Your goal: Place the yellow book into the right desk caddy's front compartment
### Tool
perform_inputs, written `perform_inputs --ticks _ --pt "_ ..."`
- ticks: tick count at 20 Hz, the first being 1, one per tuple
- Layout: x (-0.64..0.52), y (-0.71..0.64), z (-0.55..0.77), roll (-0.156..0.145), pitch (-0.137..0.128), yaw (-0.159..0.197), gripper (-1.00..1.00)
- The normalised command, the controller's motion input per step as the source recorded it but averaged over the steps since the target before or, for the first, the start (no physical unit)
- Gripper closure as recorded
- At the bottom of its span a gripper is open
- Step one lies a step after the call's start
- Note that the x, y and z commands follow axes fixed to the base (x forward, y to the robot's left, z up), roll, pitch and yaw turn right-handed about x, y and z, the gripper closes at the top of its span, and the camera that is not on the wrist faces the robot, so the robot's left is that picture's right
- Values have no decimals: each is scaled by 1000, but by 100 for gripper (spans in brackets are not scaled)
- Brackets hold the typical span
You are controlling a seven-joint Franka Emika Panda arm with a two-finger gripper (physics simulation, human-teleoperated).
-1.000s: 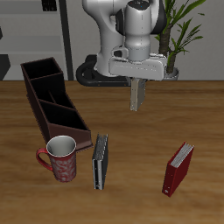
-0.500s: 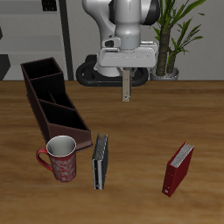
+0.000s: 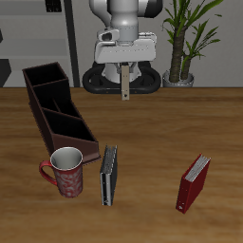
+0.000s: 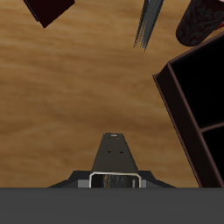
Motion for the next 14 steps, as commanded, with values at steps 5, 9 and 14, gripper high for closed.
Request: perform_inputs --ticks 5,9,14 --pt "-30 -349 2 21 32 43 100" --pt "-27 -621 26 -90 -27 -6 100" --pt "-11 -575 36 -34 -2 15 100"
